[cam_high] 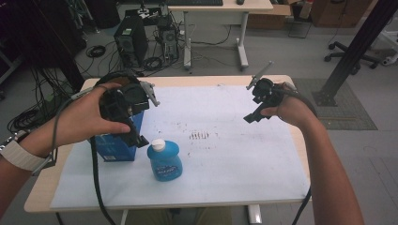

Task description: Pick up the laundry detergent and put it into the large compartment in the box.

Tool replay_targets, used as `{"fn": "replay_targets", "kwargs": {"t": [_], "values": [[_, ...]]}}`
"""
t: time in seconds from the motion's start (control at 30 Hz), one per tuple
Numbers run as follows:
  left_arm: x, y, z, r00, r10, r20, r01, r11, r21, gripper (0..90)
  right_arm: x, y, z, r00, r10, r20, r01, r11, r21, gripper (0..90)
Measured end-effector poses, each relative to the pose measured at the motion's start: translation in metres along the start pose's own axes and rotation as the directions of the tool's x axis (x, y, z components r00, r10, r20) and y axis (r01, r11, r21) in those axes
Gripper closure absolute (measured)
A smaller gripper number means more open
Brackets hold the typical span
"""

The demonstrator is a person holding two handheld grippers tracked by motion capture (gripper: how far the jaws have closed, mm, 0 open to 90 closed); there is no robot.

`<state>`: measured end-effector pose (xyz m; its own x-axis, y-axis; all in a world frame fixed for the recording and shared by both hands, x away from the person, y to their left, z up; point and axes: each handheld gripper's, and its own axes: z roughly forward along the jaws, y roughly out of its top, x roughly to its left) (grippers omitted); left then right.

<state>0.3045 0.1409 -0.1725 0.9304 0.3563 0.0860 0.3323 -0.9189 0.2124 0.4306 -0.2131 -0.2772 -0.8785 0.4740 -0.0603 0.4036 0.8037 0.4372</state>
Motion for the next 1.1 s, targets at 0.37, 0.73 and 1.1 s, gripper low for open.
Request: {"fn": "replay_targets", "kwargs": {"t": [0.37,0.73,1.1], "values": [[-0.003,0.007,0.004,0.9999,0.004,0.013,-0.004,1.0000,-0.002,7.8,0.001,0.000,0.000,1.0000,-0.003,0.002,0.003,1.000,-0.001,12.4],[-0.006,0.014,0.012,0.9996,0.015,0.024,-0.015,0.9998,0.010,8.2,0.001,0.000,-0.001,1.0000,-0.005,0.005,0.005,1.000,-0.003,12.3],[-0.007,0.016,0.022,0.9990,0.021,0.038,-0.022,0.9997,0.012,8.4,0.001,-0.001,-0.001,0.9999,-0.005,0.010,0.005,1.000,0.001,12.5]]}}
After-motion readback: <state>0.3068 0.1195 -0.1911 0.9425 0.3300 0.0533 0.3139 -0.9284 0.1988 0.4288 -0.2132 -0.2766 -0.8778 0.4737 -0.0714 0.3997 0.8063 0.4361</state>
